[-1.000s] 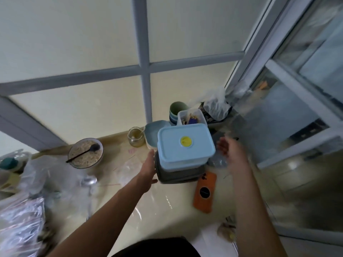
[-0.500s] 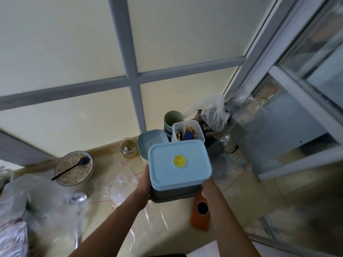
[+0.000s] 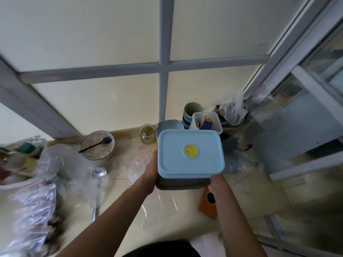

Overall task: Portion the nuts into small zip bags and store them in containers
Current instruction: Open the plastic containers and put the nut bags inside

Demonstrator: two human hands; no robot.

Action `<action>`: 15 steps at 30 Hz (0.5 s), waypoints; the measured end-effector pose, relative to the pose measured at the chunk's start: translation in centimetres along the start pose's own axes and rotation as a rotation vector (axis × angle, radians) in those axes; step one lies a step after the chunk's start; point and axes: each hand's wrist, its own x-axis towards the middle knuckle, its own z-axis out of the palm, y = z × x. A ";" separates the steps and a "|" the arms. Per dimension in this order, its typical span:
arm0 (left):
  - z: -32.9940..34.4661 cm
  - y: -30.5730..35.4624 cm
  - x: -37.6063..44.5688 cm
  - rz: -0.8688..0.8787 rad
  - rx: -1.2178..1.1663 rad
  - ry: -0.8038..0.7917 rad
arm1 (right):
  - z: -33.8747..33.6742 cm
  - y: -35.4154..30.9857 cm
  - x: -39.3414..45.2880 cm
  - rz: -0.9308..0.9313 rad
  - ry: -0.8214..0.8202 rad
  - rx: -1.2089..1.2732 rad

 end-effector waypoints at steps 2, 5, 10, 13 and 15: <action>-1.1 -0.2 -1.4 -0.003 -0.044 0.017 | 1.6 -1.5 -5.9 -0.013 0.048 0.016; -3.2 -0.4 -3.4 -0.006 -0.082 0.042 | 2.1 0.3 -7.3 -0.034 0.074 0.004; -8.2 -0.3 -7.5 0.058 -0.118 0.021 | 5.5 1.3 -16.3 -0.032 -0.086 0.151; -12.6 -0.2 -10.1 0.052 -0.141 0.023 | 10.6 2.2 -21.9 -0.091 -0.303 0.075; -16.2 -0.3 -11.9 0.045 -0.169 0.045 | 13.4 4.7 -22.9 -0.124 -0.297 0.069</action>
